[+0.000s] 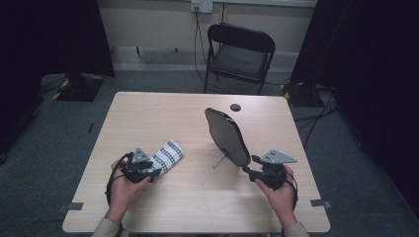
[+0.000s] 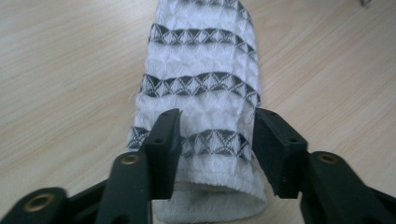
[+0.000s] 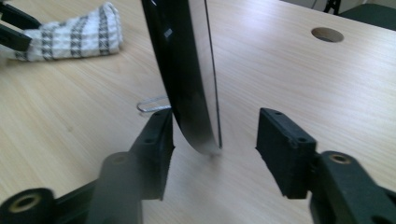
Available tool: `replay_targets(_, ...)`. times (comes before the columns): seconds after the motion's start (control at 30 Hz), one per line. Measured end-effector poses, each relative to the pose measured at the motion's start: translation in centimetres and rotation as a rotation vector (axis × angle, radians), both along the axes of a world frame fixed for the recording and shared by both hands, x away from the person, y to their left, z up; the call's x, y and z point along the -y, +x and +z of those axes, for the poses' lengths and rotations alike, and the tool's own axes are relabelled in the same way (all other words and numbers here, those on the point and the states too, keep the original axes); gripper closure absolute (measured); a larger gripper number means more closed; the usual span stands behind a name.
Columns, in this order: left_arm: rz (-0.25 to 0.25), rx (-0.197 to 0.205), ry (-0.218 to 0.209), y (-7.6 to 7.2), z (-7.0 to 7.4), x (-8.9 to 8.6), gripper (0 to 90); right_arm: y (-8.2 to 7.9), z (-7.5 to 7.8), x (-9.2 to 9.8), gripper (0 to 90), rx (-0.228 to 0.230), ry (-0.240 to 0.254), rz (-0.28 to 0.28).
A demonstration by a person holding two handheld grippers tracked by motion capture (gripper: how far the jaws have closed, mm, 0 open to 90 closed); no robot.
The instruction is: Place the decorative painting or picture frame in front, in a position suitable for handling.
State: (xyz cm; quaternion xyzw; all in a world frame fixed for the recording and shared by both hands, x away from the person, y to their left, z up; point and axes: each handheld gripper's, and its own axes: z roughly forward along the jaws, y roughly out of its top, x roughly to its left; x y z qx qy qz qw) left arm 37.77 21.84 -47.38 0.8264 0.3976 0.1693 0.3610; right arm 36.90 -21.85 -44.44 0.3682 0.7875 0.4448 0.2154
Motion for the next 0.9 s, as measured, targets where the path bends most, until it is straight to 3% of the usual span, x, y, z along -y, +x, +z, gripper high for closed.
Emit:
replay_targets(0.07, -0.002, 0.008, -0.01, -0.05, 0.22, -0.07, 45.4, -0.03, 0.18, -0.17, 49.8, 0.001, -0.004, -0.006)
replay_targets(0.13, 0.006, 0.006, 0.008, -0.03, 0.48, -0.19, 38.2, -0.06, 0.39, -0.34, 53.5, -0.001, 0.0, -0.011)
replay_targets(0.17, 0.017, 0.005, -0.006, -0.07, 0.49, -0.19, 36.8, -0.08, 0.51, -0.42, 53.8, -0.004, -0.002, -0.02)
replay_targets(0.27, 0.03, -0.003, 0.004, -0.11, 0.43, -0.13, 32.6, 0.03, 0.75, -0.57, 58.0, -0.01, 0.007, -0.016)
replay_targets(0.47, 0.026, 0.006, 0.014, -0.17, 0.51, 0.05, 31.0, 0.31, 0.93, -0.76, 66.2, -0.025, 0.013, -0.021)
replay_targets(0.57, 0.017, 0.014, 0.031, -0.12, 0.59, 0.23, 31.1, 0.41, 0.9, -0.87, 74.4, -0.015, -0.001, -0.026)
replay_targets(0.7, 0.01, 0.019, 0.033, -0.01, 0.65, 0.3, 30.9, 0.54, 0.85, -0.69, 74.9, -0.012, -0.003, -0.043)
replay_targets(0.9, 0.015, 0.017, 0.031, 0.2, 0.46, 0.19, 30.7, 0.5, 0.83, -0.89, 77.8, 0.012, -0.054, -0.046)
